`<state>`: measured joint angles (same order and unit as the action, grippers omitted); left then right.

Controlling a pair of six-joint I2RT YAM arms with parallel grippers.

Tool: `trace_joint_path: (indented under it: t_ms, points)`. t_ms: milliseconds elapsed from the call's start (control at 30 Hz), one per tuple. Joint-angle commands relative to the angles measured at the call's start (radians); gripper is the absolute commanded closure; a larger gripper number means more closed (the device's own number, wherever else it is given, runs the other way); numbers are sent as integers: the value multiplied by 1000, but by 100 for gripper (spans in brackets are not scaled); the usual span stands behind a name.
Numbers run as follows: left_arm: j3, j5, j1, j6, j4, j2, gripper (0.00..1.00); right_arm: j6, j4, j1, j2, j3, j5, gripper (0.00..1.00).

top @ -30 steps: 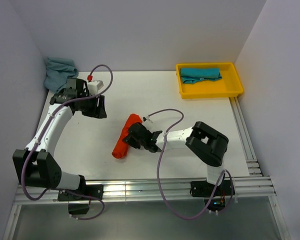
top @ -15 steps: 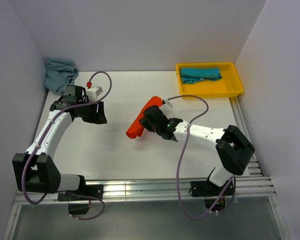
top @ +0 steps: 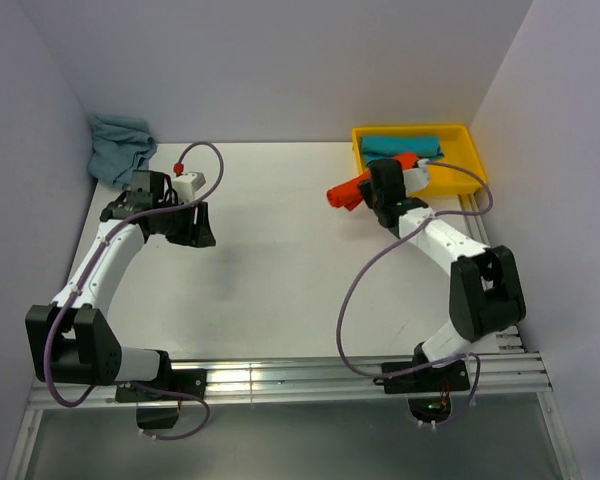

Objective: Roll the t-shirts
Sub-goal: Place the rolled tshirt into the container

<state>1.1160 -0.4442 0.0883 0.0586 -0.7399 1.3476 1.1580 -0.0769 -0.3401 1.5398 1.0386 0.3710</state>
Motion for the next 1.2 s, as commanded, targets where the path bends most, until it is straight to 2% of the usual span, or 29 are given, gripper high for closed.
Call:
trace_joint_path:
  t_ms: [0,133,300,467,633,933,1167]
  points:
    - [-12,-30,-7,-8,39,8,41,-6,147,111,84,107,-33,100]
    - [-12,-30,-9,-6,40,33,41,32,172,220,267,262,-47,100]
    - [-13,-18,-10,-3,39,45,41,104,190,277,443,406,-58,100]
    - [-10,-27,-10,1,34,48,41,138,172,305,631,598,-84,100]
    - [-7,-30,-10,4,27,59,41,166,52,314,767,797,-109,100]
    - [-4,-31,-12,4,28,73,41,198,-44,332,812,799,-138,100]
    - [-2,-36,-12,6,24,79,41,190,-32,388,783,733,-159,100]
